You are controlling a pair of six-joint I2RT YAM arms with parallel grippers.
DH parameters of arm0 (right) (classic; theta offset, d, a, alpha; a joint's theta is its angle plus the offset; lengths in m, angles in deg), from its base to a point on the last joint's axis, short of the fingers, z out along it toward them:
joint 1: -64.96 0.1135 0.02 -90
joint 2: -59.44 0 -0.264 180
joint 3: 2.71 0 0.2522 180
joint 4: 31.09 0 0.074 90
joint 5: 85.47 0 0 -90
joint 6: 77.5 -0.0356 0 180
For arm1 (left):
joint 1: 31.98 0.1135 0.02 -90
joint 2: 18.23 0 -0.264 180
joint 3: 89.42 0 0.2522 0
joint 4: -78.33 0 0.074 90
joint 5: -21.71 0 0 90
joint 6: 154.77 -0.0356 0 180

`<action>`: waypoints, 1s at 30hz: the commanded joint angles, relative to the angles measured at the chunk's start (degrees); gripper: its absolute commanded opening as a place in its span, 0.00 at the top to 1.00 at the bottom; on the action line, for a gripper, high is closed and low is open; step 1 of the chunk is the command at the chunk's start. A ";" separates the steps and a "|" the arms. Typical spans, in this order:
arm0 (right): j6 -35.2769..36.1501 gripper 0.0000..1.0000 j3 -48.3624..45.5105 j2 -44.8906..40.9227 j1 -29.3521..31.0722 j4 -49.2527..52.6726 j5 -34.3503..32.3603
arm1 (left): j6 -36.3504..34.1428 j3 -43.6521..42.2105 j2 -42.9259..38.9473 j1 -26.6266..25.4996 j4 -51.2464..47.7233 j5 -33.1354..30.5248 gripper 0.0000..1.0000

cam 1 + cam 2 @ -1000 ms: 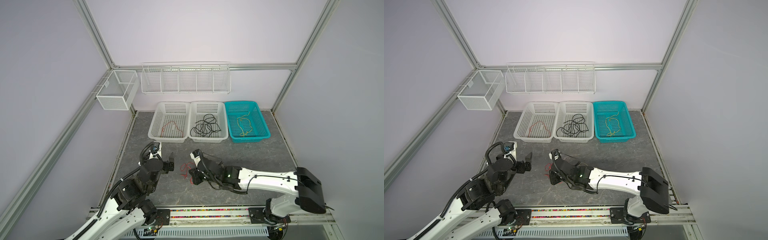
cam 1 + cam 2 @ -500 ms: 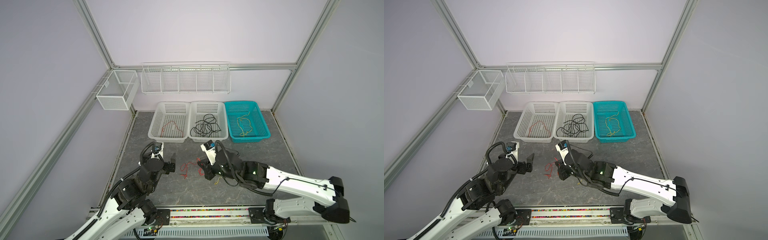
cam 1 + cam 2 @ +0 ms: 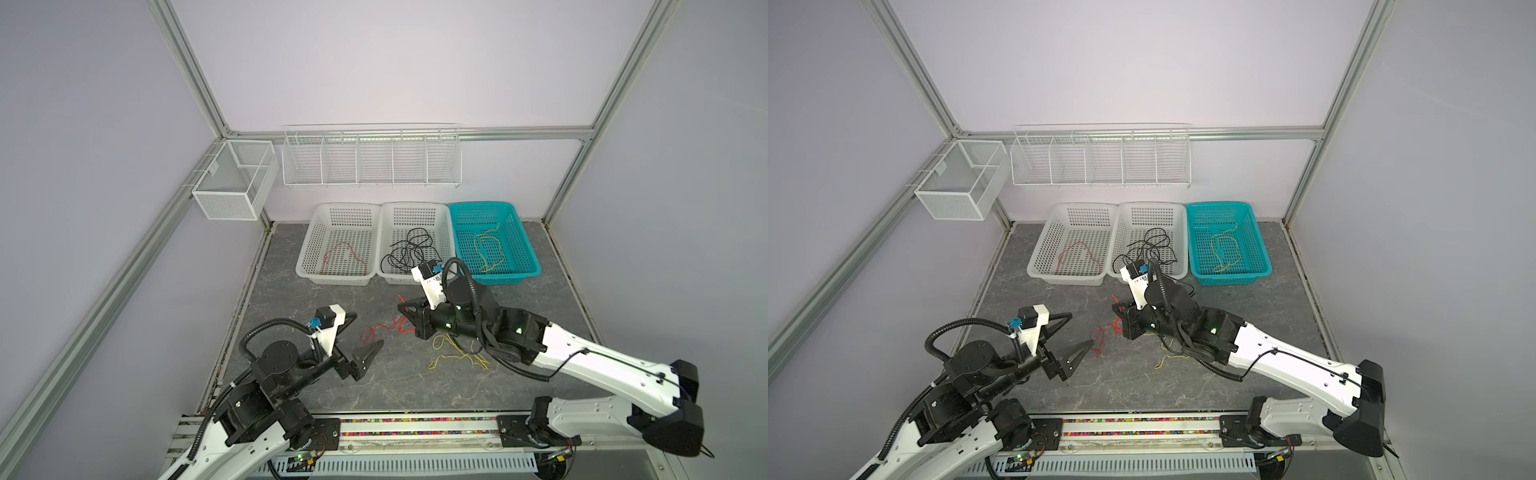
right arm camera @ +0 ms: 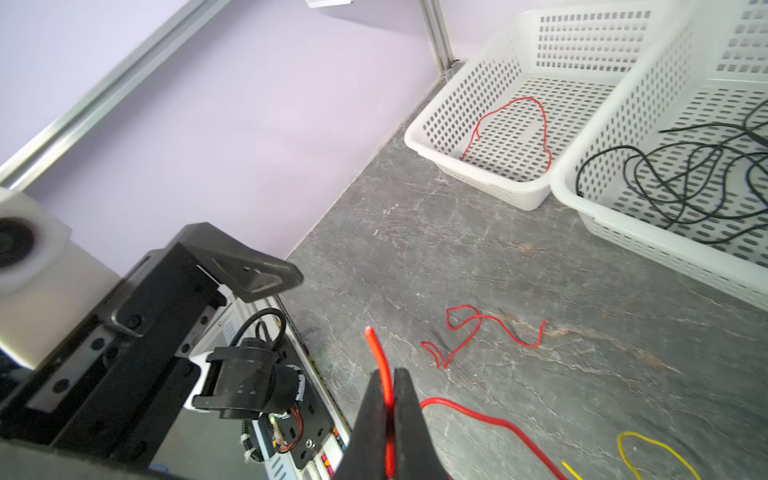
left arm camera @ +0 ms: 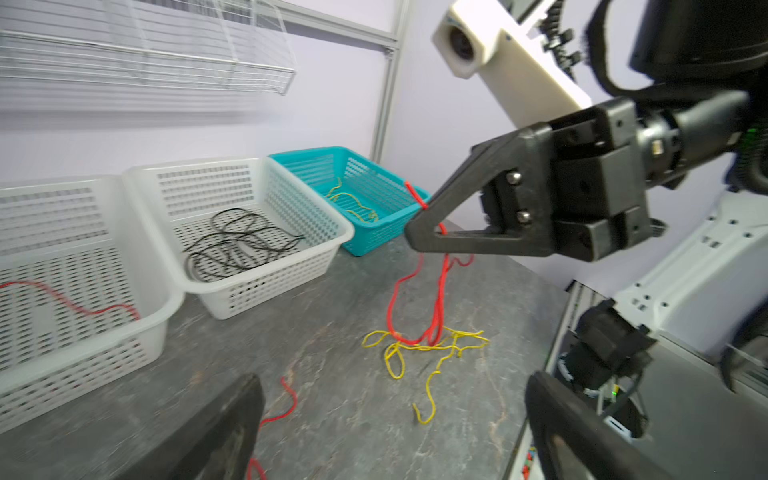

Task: Untangle the cables
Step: 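Grasp the lifted red wire with the left gripper beside the right gripper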

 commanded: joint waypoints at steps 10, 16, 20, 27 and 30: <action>-4.18 0.93 1.53 0.44 1.58 -6.07 7.21 | 1.65 4.44 14.65 0.16 8.78 15.33 0.11; -3.86 0.93 1.51 0.35 3.15 -5.33 6.48 | 0.74 5.24 15.45 0.20 8.69 15.76 0.64; -3.51 0.93 1.24 0.00 3.35 -5.32 5.52 | 0.68 4.76 14.17 0.19 8.23 15.37 0.81; -2.33 0.93 1.72 -0.80 3.48 -4.44 3.36 | -0.11 5.04 13.03 0.20 6.06 14.16 1.00; -1.75 0.93 1.18 -2.49 3.54 -3.91 1.56 | -0.49 5.58 13.53 0.19 4.58 13.88 1.00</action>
